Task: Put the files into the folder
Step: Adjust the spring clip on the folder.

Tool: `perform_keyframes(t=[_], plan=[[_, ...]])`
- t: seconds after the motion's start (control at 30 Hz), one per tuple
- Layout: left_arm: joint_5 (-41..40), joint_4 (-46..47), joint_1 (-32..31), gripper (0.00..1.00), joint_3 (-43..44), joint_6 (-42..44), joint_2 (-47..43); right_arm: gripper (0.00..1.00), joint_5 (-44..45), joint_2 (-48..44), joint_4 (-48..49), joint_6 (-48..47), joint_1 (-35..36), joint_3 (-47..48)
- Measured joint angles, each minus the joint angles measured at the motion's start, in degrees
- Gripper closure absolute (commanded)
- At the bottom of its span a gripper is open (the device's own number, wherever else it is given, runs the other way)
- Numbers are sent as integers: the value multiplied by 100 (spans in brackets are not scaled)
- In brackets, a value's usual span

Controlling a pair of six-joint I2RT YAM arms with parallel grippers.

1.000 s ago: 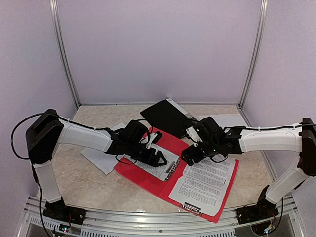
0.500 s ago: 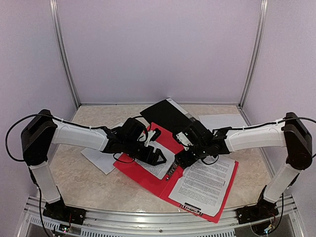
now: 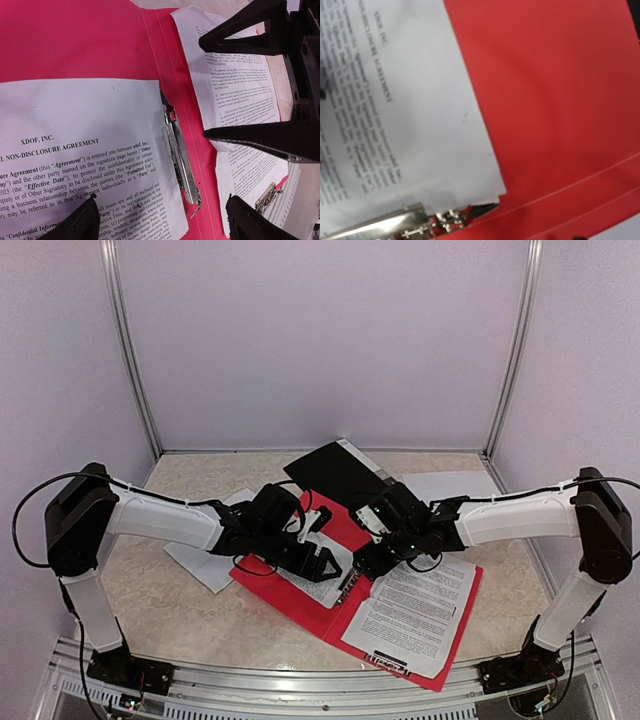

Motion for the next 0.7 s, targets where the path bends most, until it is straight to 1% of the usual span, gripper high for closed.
perform_keyframes(t=[0.27,0.5,0.7], plan=[[-59,7,-39,13,0,-87,0,24,9,0,0,-7,0,0],[-153,66,-39,5,0,-103,-37,27,-13,0,7,-11,0,-2],[-140,94,-39,4,2,-116,-205,27,-39,0,11,-31,0,-2]])
